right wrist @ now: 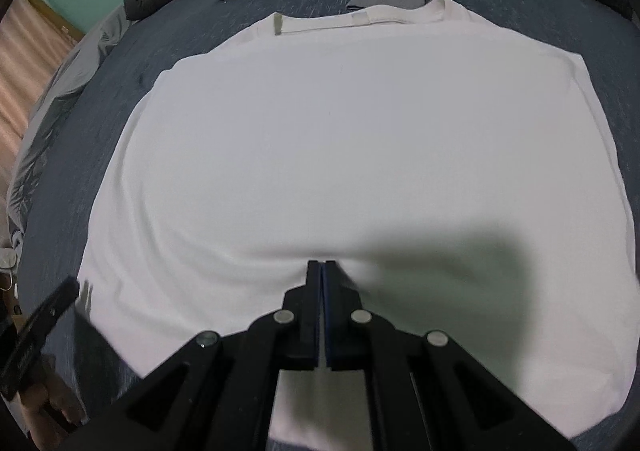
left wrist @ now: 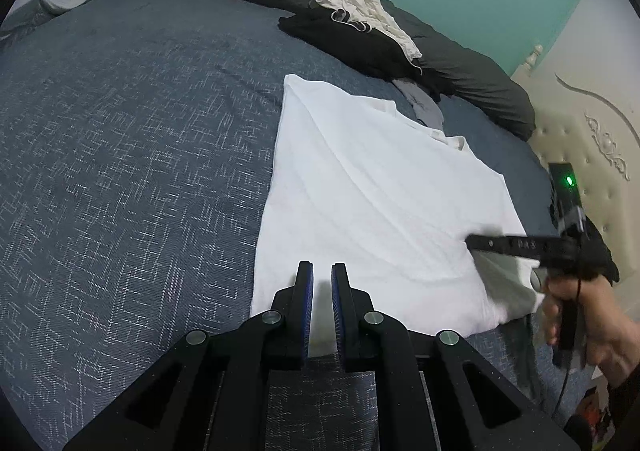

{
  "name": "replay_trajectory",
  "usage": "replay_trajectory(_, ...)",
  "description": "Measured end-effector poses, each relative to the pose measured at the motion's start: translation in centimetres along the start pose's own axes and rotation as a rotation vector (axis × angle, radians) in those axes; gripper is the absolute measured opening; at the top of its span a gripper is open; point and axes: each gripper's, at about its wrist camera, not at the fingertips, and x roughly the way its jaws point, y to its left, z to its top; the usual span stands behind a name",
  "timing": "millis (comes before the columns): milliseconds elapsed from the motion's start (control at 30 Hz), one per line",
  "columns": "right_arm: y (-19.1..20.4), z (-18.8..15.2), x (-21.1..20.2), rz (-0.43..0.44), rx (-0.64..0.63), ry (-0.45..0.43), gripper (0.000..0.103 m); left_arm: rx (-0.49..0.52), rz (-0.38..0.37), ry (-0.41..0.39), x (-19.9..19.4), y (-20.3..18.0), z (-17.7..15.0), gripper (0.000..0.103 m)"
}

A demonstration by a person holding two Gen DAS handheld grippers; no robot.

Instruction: Fold clothes

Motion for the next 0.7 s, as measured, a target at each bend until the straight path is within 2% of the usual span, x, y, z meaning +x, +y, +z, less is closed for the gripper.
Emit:
replay_trajectory(333,-0.5,5.8,1.1,-0.041,0.01,-0.021,0.002,-0.001,-0.003,0.018,0.7,0.2,-0.1,0.01)
replay_trajectory(700,-2.2,12.8,3.1,-0.068,0.075,-0.042,0.001,-0.014,0.002,0.037,1.5,1.2,0.2,0.01)
